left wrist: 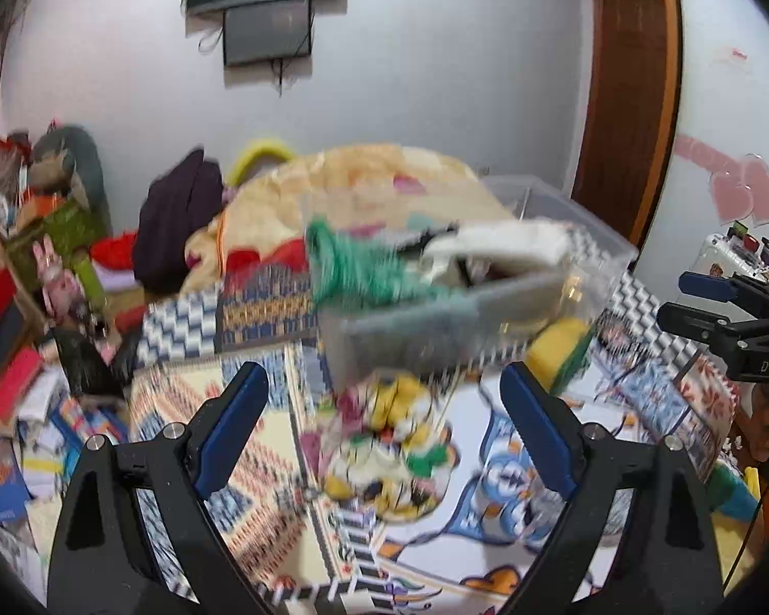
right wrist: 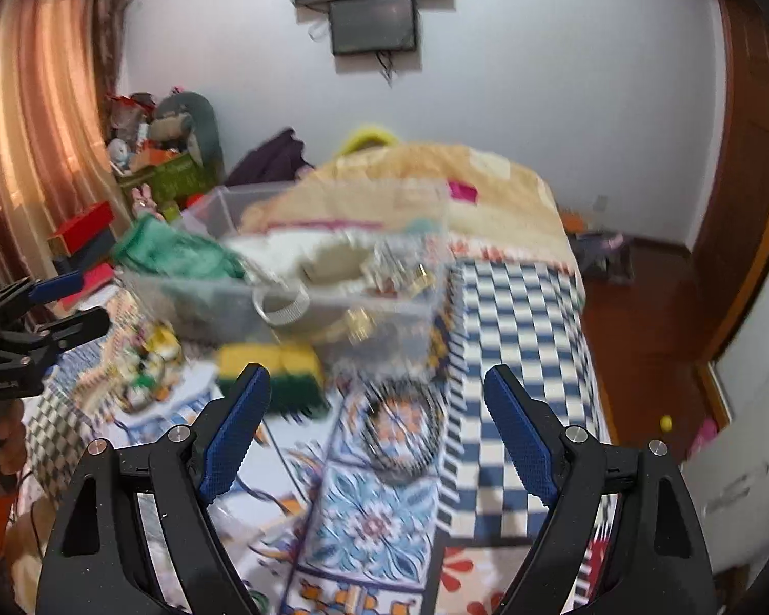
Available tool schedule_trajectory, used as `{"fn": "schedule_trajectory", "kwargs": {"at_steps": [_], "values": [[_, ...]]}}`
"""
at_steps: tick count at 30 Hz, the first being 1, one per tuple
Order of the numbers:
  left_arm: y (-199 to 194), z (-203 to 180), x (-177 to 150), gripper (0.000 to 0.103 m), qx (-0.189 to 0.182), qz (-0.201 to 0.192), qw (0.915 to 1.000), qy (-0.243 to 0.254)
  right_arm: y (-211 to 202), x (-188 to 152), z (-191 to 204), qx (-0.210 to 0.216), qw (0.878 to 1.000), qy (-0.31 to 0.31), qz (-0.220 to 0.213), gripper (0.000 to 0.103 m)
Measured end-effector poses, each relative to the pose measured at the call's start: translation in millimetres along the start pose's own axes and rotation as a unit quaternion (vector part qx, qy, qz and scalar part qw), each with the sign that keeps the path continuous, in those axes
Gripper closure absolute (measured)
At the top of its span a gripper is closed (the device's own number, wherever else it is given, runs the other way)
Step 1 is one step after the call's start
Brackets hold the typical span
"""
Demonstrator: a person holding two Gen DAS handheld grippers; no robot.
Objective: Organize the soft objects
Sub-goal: 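Grasp the floral scarf with the left tool while the right tool grasps the braided cord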
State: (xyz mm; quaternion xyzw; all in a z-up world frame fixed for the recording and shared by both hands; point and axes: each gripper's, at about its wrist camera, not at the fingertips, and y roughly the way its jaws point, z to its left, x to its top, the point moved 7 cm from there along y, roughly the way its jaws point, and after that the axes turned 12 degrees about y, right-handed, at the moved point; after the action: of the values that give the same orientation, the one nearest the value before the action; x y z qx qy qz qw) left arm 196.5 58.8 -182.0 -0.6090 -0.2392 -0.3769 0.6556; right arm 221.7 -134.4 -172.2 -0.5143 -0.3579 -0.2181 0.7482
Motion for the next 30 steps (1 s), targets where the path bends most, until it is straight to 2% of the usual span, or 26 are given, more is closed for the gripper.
{"fn": "schedule_trajectory", "kwargs": {"at_steps": [4, 7, 9, 11, 15, 17, 19, 20, 22, 24, 26, 28, 30], "values": [[23, 4, -25, 0.010, 0.015, 0.045, 0.9988, -0.010, 18, -16, -11, -0.004, 0.999, 0.012, 0.032, 0.020], [31, 4, -34, 0.010, 0.013, 0.059, 0.9981, -0.013, 27, -21, -13, -0.002, 0.999, 0.017, 0.046, 0.020], [34, 3, -37, 0.010, 0.012, 0.063, 0.9978, -0.015, 32, -24, -14, -0.006, 0.998, 0.018, 0.053, 0.024], [36, 3, -38, 0.010, 0.015, 0.065, 0.9977, -0.015, 39, -26, -14, -0.007, 0.998, 0.018, 0.066, 0.037], [37, 2, -40, 0.015, 0.013, 0.064, 0.9977, -0.018, 40, -31, -17, -0.018, 0.997, 0.017, 0.070, 0.053], [39, 1, -44, 0.026, 0.009, 0.071, 0.9973, -0.017, 39, -32, -17, -0.018, 0.997, 0.017, 0.068, 0.071], [42, -1, -47, 0.033, 0.005, 0.080, 0.9967, -0.017, 36, -32, -18, -0.023, 0.998, 0.015, 0.065, 0.076], [43, -2, -49, 0.036, 0.000, 0.080, 0.9966, -0.019, 35, -33, -18, -0.025, 0.998, 0.012, 0.062, 0.083], [41, -2, -50, 0.041, -0.002, 0.076, 0.9968, -0.025, 34, -34, -17, -0.028, 0.998, 0.011, 0.059, 0.090], [40, 0, -51, 0.048, -0.004, 0.074, 0.9968, -0.030, 32, -34, -17, -0.025, 0.998, 0.013, 0.057, 0.091], [37, 1, -52, 0.063, -0.006, 0.069, 0.9971, -0.033, 30, -33, -18, -0.023, 0.998, 0.014, 0.052, 0.093], [35, 3, -53, 0.073, -0.010, 0.065, 0.9970, -0.040, 23, -32, -17, -0.018, 0.999, 0.015, 0.043, 0.093], [32, 4, -54, 0.078, -0.015, 0.061, 0.9969, -0.048, 17, -29, -15, -0.015, 0.999, 0.014, 0.035, 0.093]]}}
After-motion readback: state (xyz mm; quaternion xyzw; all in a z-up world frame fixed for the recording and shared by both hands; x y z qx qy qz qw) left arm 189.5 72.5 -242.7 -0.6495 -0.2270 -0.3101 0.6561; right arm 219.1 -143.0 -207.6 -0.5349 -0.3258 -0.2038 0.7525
